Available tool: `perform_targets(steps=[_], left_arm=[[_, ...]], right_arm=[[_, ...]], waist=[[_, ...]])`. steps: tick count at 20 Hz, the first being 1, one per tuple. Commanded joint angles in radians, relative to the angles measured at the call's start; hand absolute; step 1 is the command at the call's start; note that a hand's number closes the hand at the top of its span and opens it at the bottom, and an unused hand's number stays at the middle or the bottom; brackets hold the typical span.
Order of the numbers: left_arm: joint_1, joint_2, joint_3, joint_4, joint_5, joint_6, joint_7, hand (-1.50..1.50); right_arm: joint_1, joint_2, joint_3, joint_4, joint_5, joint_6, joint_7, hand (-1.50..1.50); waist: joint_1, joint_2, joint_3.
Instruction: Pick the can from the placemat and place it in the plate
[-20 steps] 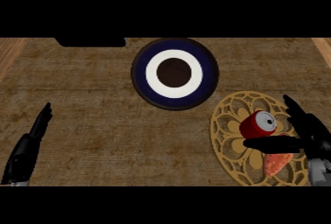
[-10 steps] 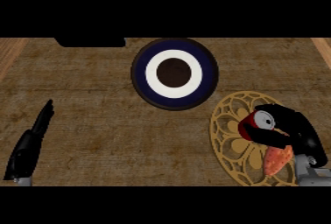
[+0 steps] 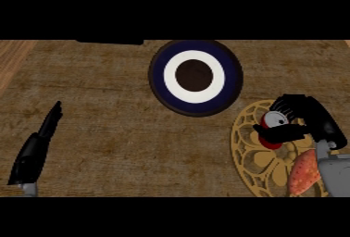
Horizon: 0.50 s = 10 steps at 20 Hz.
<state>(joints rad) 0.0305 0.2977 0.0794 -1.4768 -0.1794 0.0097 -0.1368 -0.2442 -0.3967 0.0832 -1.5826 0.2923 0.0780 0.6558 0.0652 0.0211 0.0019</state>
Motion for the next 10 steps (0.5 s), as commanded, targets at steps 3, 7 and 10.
perform_targets(steps=[3,7,10], left_arm=[[-0.042,-0.009,-0.044,-0.016,-0.006,-0.027,-0.016,0.0],[-0.043,-0.01,-0.045,-0.015,-0.005,-0.029,-0.011,0.0],[-0.054,-0.024,-0.054,0.002,-0.016,-0.017,-0.013,0.0]], right_arm=[[-0.132,-0.178,0.07,0.117,0.026,0.213,-0.283,1.5],[-0.208,-0.267,0.006,0.24,0.066,0.185,-0.492,1.5],[-0.258,-0.287,-0.038,0.334,0.06,0.153,-0.646,1.5]], waist=[[0.093,0.044,0.009],[0.092,0.042,0.011],[0.08,0.045,0.011]])
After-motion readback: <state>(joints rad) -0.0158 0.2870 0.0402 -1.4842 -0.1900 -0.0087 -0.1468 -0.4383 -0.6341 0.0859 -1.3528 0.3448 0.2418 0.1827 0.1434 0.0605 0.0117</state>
